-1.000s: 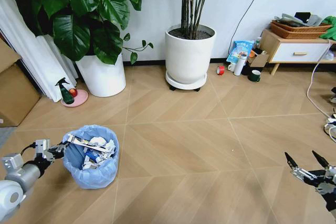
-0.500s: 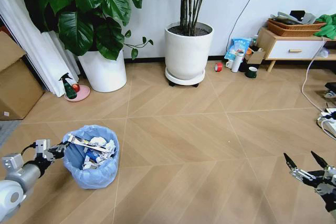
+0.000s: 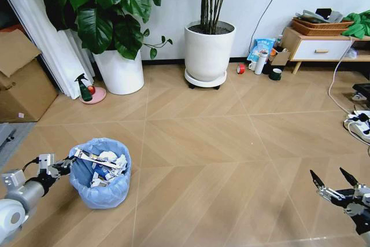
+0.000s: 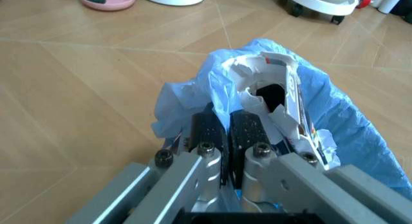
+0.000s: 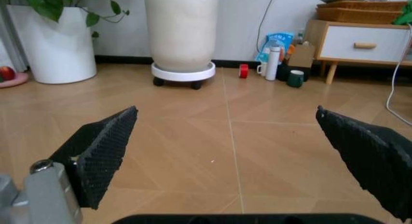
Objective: Pick up the trash bin and place the garbage on the floor into it.
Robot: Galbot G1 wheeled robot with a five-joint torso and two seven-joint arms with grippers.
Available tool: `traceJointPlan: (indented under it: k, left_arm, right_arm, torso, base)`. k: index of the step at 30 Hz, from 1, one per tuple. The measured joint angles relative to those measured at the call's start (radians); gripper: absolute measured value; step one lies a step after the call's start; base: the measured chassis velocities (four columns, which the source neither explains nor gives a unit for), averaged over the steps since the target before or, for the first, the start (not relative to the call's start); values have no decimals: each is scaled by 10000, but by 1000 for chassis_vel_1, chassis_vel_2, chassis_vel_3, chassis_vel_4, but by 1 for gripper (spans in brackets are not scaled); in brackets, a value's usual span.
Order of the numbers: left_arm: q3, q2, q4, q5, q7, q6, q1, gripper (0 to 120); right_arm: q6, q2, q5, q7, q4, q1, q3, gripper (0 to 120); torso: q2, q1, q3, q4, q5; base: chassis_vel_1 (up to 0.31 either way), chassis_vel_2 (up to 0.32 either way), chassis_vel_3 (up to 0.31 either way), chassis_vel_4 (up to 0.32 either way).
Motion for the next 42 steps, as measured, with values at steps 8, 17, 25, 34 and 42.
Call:
traceJointPlan:
  k: [8,17,25,34,42]
  left_arm:
    - [-6,22,-21,-21,-13,0,-23,0]
    - [-26,32,-23,-49,-22,0,-26,0]
    - [-9,-12,-56,-34,-40,1,-13,0]
    - [37,25,-29,-49,-52,11,-88,0]
    - [66,36,-11,-66,-66,20,-135,0]
  right_arm:
    - [1,-26,34,0,43,-1,1,100]
    - [0,-60,69,-1,54,-13,3,100]
    - [-5,-79,103,-1,69,-21,4,100]
    - [-12,-77,156,-5,69,-18,-7,100]
    - [-18,-114,192,-44,57,3,-12,100]
  torso:
    - [0,-1,0,-2,0]
    - [0,0,-1,0,5]
    - [0,0,0,-2,1]
    - [0,1,1,-1,-2]
    - [0,-1,0,0,7]
  base:
    - [195,-76,-191,79]
    - [188,-142,-196,140]
    - [191,-157,-191,155]
    - [208,-206,-211,202]
    - [232,-243,-227,237]
